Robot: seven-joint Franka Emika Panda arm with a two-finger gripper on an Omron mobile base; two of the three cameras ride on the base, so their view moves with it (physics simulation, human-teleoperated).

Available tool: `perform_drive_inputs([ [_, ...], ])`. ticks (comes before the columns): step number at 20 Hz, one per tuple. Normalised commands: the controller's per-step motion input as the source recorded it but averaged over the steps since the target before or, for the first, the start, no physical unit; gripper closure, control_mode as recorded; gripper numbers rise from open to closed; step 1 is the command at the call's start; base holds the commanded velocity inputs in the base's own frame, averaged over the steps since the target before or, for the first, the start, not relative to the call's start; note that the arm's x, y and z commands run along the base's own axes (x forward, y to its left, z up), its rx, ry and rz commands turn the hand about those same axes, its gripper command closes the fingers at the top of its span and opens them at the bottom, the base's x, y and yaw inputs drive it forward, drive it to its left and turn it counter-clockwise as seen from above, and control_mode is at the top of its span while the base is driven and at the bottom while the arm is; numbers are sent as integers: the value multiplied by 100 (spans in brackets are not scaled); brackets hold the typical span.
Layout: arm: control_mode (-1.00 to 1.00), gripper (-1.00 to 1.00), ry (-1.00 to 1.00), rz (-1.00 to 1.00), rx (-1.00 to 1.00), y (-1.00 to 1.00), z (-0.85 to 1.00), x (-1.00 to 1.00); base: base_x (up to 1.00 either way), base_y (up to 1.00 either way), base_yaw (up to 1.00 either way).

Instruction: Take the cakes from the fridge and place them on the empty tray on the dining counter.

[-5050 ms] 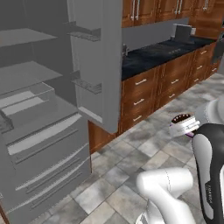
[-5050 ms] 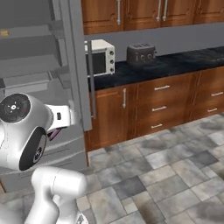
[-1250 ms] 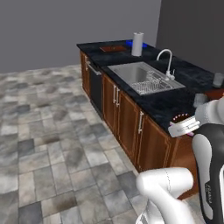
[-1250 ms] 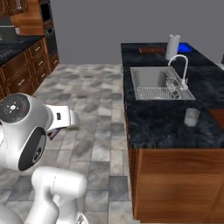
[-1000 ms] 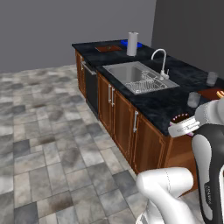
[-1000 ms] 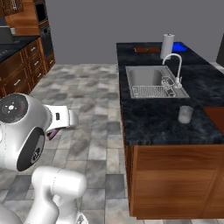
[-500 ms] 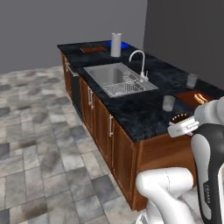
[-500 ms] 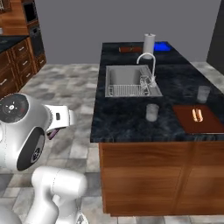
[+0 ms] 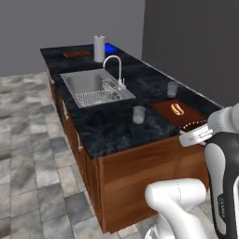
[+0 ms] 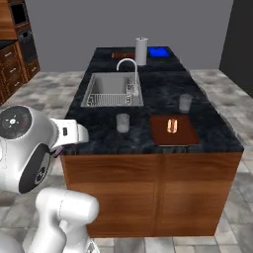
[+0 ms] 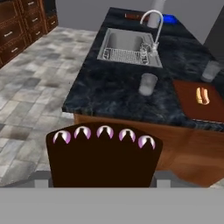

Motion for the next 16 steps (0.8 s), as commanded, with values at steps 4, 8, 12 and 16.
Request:
perform_drive_inputs([
  [4, 100, 100, 0, 0, 0, 0, 0, 0, 0, -100, 0],
  [8, 100, 100, 0, 0, 0, 0, 0, 0, 0, -100, 0],
  [12, 100, 100, 0, 0, 0, 0, 0, 0, 0, -100, 0],
  [16, 100, 100, 0, 0, 0, 0, 0, 0, 0, -100, 0],
])
